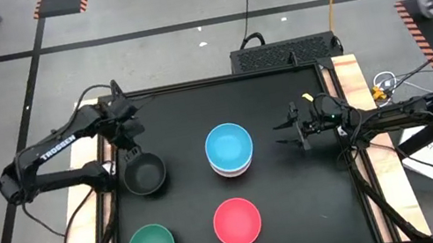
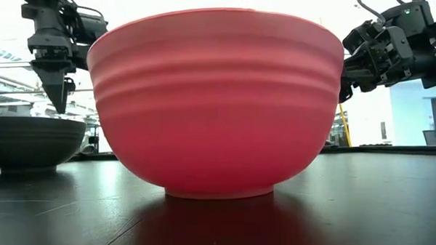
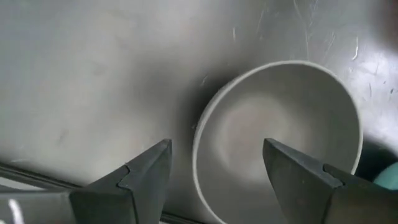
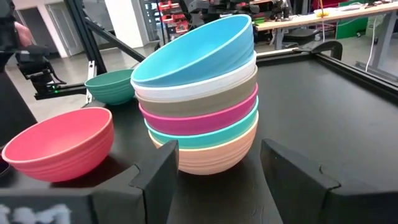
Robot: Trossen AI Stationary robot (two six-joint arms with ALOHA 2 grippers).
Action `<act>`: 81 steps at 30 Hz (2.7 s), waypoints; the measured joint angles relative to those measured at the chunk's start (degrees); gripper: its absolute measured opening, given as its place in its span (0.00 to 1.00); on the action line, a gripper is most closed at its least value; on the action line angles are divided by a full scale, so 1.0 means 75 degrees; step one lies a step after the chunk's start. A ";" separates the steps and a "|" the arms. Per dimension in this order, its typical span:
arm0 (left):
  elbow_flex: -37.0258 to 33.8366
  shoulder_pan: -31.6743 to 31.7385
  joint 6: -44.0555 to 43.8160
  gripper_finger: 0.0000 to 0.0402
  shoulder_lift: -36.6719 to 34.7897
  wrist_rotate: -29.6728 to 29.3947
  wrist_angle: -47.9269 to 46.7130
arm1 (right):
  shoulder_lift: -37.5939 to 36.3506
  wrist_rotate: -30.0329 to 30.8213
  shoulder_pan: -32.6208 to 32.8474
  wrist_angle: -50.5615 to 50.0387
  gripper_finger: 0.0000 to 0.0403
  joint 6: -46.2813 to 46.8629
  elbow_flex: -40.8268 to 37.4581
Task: Nest bowls inside each other
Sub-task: Stack the black bowl on top of the blue bowl
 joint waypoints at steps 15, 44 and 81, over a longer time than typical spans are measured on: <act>0.0000 -0.0927 0.0017 0.63 0.0900 0.0020 -0.0023 | 0.0000 0.0000 0.0000 0.0106 0.54 0.0132 0.0000; -0.0125 -0.0723 0.0265 0.63 0.1893 -0.0085 0.0534 | -0.0002 -0.0003 0.0006 0.0199 0.54 0.0450 0.0000; 0.0812 -0.0806 0.1635 0.02 0.2384 0.0449 0.0358 | 0.0001 -0.0020 0.0012 0.0253 0.54 0.0430 0.0000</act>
